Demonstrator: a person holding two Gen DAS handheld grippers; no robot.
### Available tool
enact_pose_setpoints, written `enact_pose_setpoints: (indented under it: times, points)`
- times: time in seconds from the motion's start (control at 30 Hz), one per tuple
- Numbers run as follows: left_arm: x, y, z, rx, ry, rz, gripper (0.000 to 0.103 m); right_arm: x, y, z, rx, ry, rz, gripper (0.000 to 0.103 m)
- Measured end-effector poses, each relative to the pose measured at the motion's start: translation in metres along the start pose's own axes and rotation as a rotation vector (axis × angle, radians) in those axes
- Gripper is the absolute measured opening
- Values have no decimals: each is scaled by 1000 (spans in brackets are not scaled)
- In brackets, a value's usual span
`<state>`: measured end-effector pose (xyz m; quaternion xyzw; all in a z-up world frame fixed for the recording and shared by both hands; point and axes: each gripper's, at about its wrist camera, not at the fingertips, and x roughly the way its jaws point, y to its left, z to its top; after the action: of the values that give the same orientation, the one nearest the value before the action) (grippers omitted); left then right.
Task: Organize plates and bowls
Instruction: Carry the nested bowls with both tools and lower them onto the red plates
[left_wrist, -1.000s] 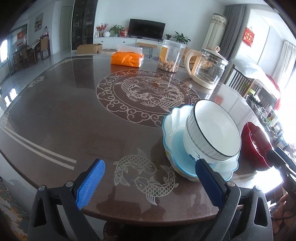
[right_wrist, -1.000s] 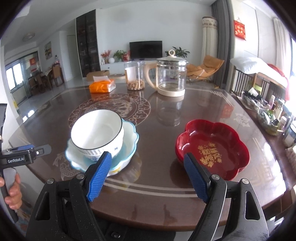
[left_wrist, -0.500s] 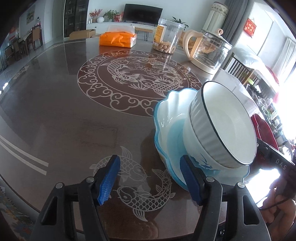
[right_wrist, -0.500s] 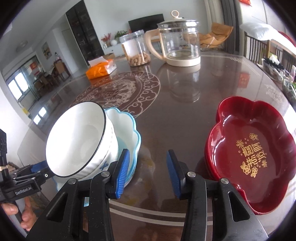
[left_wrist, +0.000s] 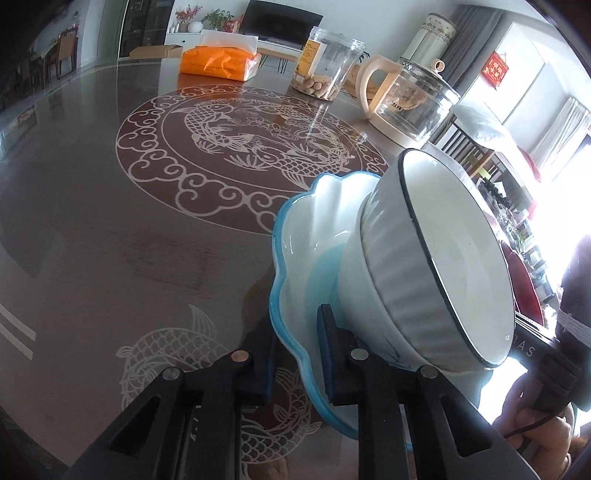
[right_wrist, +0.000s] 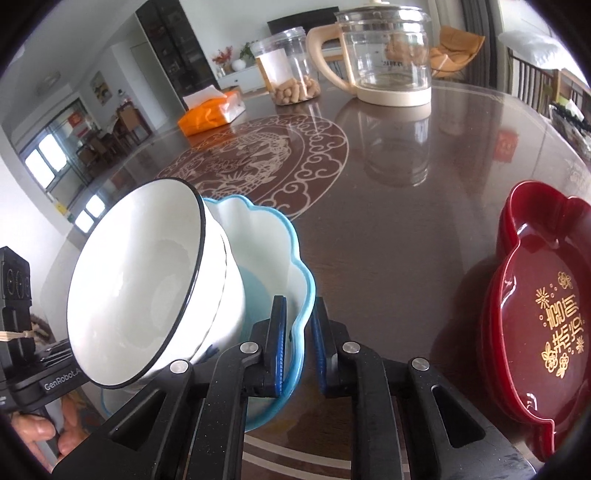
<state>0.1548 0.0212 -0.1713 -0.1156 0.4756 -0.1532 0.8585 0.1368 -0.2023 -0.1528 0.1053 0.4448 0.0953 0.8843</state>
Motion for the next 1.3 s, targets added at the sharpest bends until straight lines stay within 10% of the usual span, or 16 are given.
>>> enact_pose_setpoints:
  times: [0.57, 1.3]
  points:
    - [-32, -26, 15, 31, 5, 30, 19, -29, -2, 9, 65, -27, 27, 12]
    - [4, -231, 46, 260, 47, -155, 19, -157, -150, 30, 260, -159, -183, 13]
